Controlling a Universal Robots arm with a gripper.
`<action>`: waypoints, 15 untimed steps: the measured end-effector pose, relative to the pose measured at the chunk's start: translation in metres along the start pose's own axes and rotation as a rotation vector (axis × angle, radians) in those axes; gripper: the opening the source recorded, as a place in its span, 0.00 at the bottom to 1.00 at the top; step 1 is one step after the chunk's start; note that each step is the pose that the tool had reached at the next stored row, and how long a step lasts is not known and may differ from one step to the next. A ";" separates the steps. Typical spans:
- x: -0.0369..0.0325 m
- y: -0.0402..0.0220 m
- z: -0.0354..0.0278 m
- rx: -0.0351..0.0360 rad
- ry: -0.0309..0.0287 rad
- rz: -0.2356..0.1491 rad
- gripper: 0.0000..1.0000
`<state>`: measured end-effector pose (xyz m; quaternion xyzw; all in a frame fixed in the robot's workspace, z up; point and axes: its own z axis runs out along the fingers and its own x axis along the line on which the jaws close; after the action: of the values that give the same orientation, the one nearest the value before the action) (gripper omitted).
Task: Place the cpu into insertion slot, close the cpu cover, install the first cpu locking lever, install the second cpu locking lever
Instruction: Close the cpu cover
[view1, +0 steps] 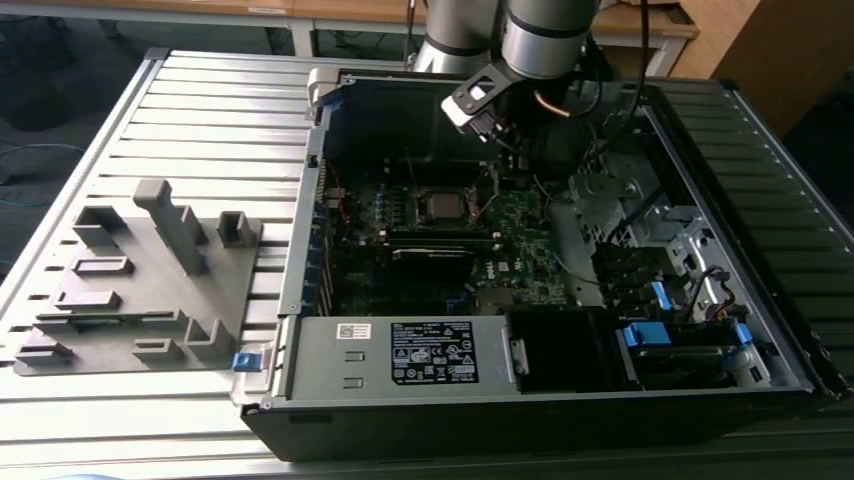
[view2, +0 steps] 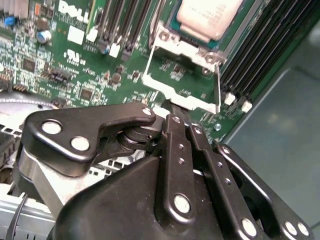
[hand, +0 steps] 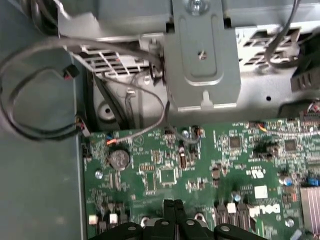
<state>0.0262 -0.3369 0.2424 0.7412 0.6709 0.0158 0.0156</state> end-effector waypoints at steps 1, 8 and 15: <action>-0.0003 -0.0034 -0.0001 -0.0016 0.0005 0.000 0.11; -0.0027 -0.0281 -0.0009 -0.0135 0.0019 0.000 0.11; -0.0033 -0.0335 -0.0010 -0.0151 0.0020 0.000 0.11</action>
<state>-0.0075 -0.3369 0.2420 0.7410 0.6708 0.0216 0.0205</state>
